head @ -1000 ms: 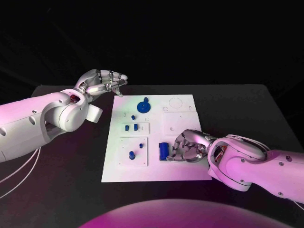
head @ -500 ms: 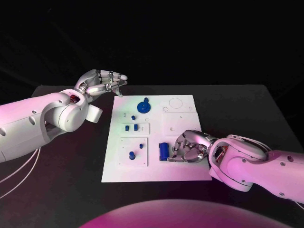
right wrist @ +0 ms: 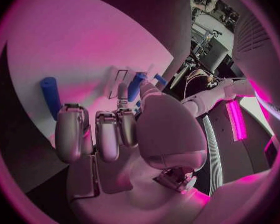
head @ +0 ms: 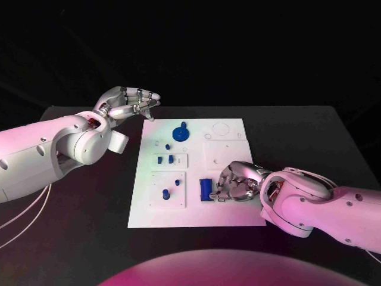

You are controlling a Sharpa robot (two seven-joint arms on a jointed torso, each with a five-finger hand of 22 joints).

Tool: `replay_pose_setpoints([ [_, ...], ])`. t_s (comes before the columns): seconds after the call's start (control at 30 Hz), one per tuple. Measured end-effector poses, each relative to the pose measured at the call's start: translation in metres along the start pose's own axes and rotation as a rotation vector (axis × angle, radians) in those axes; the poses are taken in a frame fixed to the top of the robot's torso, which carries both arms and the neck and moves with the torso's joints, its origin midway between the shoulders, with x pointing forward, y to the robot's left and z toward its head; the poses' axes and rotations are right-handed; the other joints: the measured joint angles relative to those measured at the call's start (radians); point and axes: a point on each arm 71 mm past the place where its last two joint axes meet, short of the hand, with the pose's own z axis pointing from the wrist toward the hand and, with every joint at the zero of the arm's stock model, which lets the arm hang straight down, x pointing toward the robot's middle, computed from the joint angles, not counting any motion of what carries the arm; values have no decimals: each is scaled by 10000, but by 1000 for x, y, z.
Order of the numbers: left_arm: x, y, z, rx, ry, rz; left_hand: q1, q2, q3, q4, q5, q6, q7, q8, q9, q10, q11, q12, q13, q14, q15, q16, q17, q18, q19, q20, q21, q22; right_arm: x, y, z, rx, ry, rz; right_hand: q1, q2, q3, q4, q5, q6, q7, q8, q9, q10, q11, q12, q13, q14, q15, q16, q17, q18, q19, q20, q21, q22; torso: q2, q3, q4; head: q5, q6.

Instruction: Assemble the parts on the task board

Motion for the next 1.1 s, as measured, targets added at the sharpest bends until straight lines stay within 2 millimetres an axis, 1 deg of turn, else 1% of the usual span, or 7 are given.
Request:
replay_pose_setpoints([
  [0.33, 0, 0, 0, -2, -6, 7, 0, 0, 0, 0, 0, 0, 0, 0, 0, 0, 0, 0, 0, 0, 0, 0, -1, 0, 0, 0, 0, -1, -1, -2, -1, 54, -76, -17, 39, 38, 55, -1, 0, 0, 0, 0, 0, 0, 0, 0, -1, 0, 0, 0, 0, 0, 0, 0, 0, -2, -6, 5, -9, -2, -7],
  [0.57, -1, 0, -1, -6, -14, 13, 0, 0, 0, 0, 0, 0, 0, 0, 0, 0, 0, 0, 1, 0, 0, 0, -1, 0, 0, 0, 0, -1, -5, -8, -11, -1, -230, 137, 43, 34, 71, -17, 0, -23, 23, -54, -30, 0, 0, -59, -2, 0, 0, 0, 8, 0, 0, 0, -34, -3, -11, 6, -16, 12, -7],
  [0.63, -1, 0, -1, -8, -20, 16, 0, 0, 21, -21, 0, 0, 0, 0, 0, 0, 0, 37, -5, 0, 0, 0, -1, 0, 1, 0, 0, 6, -9, -12, -16, -7, -365, 212, 118, -41, 95, -42, 0, -76, 76, -79, -40, 0, 0, -78, -2, 0, 0, 0, 8, 0, 0, 0, -90, -3, -12, 6, -21, 12, -3],
  [0.73, -3, 0, -3, -14, -44, 27, 0, 0, 27, -28, 0, 0, 0, 0, 0, 0, 0, 37, -13, 0, 0, 0, -1, 0, 1, 1, 0, 15, -19, -20, -24, -5, -684, 262, 440, -174, 212, -93, 0, 3, -3, 87, 140, 0, 0, -78, -2, 0, 0, 0, 8, 0, 0, 0, -92, -3, -13, 6, -28, -41, 8],
  [0.83, -7, 0, -5, -35, -116, 57, 0, 0, 27, -27, 0, 0, 0, 0, 0, 0, 0, 37, -12, 0, 0, 0, -2, 1, 1, 0, 0, 15, -33, -29, -35, 42, -1097, 258, 675, -333, 296, -91, 0, -183, 30, 93, 267, 0, 0, -156, -3, -36, -36, 0, 7, 0, 0, 0, -36, -4, -17, 6, -58, -96, 26],
  [0.93, -9, 0, -6, -48, -154, 72, 0, 0, 27, -27, 0, 0, 0, 0, 0, 0, 0, 37, -12, 0, 0, 0, -2, -1, 0, 0, 0, 14, -43, -42, -45, 232, -1461, 214, 798, -455, 318, -70, 0, -469, 181, -162, 277, -11, 61, -194, -3, -36, -36, 0, 7, 0, 0, 0, -36, -4, -25, 12, -101, -167, 33],
  [1.1, -9, 0, -7, -48, -154, 75, 0, 0, 27, -27, 0, 0, 0, 0, 0, 0, 0, 37, -11, 0, 0, 0, -2, -1, 0, 1, 0, 14, -48, -54, -54, 405, -1775, 24, 797, -455, 357, -30, 0, -495, 207, -194, 288, -14, 67, -247, -3, -36, -36, 0, 6, -1, 0, 0, -36, -1, -48, 32, -177, -246, 3],
])
